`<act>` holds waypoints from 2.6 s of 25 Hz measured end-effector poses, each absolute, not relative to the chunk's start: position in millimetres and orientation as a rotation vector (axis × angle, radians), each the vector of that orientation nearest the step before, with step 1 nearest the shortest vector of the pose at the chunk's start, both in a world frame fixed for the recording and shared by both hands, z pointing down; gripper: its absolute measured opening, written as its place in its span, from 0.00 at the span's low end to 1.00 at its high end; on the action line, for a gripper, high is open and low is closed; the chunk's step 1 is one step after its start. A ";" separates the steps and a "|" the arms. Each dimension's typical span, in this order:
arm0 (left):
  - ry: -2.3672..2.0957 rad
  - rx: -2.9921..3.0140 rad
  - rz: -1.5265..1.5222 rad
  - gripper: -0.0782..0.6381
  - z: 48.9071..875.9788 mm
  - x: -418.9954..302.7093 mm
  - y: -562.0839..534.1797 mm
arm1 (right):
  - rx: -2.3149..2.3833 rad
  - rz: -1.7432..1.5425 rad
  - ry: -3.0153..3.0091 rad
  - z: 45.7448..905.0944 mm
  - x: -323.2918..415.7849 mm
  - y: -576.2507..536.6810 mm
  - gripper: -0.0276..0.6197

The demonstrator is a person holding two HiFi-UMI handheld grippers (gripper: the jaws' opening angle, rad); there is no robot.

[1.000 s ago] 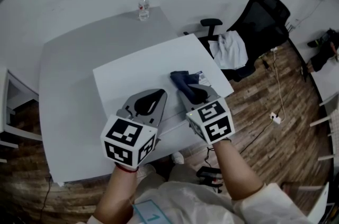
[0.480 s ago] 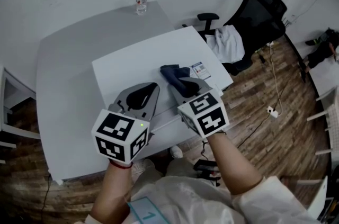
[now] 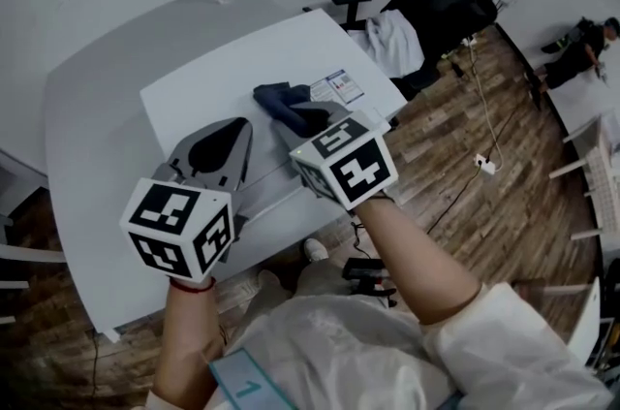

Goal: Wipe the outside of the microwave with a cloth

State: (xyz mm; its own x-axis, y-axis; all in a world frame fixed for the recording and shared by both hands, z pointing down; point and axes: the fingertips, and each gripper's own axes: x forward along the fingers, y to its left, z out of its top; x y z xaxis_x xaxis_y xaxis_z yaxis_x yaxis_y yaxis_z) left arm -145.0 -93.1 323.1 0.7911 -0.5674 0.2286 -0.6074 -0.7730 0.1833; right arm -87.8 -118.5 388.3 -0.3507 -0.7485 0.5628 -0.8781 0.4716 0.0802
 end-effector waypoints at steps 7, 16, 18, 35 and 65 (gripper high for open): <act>-0.904 2.738 0.239 0.11 326.9 -153.9 -90.4 | 1.358 0.353 -2.184 390.2 -94.9 -116.6 0.16; -0.894 2.745 0.257 0.11 329.2 -161.4 -90.0 | 1.349 0.373 -2.196 390.1 -108.1 -114.3 0.16; -0.893 2.748 0.261 0.11 329.0 -162.1 -89.1 | 1.346 0.372 -2.197 390.1 -110.5 -113.1 0.16; -0.946 2.710 0.231 0.11 333.0 -189.9 -84.2 | 1.233 0.406 -2.267 389.2 -158.9 -100.1 0.16; -1.431 2.398 -0.087 0.11 325.8 -366.5 -92.2 | 0.318 0.250 -2.312 363.9 -315.5 -120.4 0.16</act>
State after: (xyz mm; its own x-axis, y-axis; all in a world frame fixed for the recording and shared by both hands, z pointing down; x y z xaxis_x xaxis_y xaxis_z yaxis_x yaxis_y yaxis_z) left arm -366.5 -92.2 325.8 0.4889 -0.8637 0.1226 -0.8425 -0.4309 0.3234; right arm -315.5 -120.4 363.9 -0.6697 -0.1508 0.7272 -0.3029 0.9495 -0.0820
